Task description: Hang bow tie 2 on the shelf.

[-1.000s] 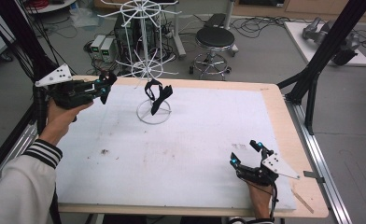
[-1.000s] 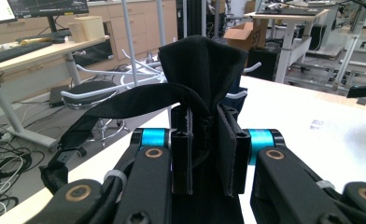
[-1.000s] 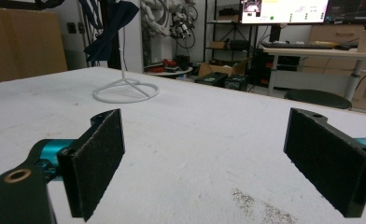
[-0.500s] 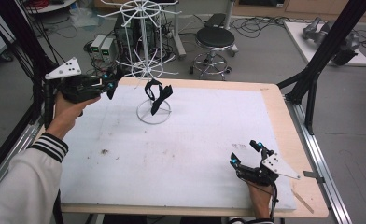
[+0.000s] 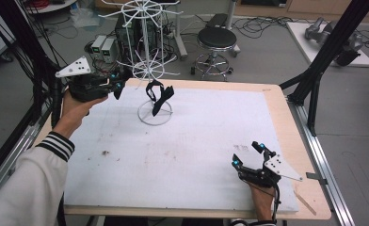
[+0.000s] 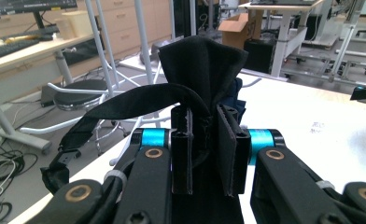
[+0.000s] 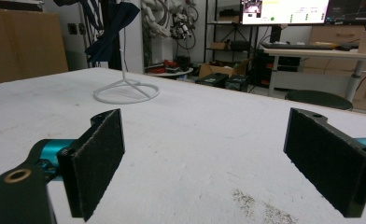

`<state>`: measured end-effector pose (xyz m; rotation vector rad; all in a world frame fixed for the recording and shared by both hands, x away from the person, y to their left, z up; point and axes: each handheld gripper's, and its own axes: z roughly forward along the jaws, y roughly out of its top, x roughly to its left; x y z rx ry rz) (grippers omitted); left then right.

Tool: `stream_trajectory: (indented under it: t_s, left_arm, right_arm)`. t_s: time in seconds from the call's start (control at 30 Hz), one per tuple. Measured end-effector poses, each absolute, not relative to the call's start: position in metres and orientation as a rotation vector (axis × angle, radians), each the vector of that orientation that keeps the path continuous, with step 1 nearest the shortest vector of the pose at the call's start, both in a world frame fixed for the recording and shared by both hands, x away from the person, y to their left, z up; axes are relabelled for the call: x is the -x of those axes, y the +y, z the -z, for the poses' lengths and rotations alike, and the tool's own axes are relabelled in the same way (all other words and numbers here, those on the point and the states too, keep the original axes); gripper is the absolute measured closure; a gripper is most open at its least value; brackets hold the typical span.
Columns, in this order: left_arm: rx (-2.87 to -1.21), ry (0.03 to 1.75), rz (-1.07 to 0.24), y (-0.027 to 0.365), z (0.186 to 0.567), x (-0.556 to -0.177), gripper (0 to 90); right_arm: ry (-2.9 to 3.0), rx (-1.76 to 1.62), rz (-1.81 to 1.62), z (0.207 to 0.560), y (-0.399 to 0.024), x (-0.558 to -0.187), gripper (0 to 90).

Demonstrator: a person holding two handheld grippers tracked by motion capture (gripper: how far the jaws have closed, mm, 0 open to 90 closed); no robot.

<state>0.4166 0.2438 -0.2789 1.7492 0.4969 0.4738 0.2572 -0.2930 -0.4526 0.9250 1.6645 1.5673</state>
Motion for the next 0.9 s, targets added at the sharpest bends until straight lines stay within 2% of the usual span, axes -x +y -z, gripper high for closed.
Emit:
stream_trajectory:
  t_s: [0.9]
  left_arm:
    - [-1.83,0.584,-0.41,0.223,0.269,-0.432,76.4]
  right_arm:
    - [1.667,-0.933,-1.571,0.453,-0.293,-0.257,11.7]
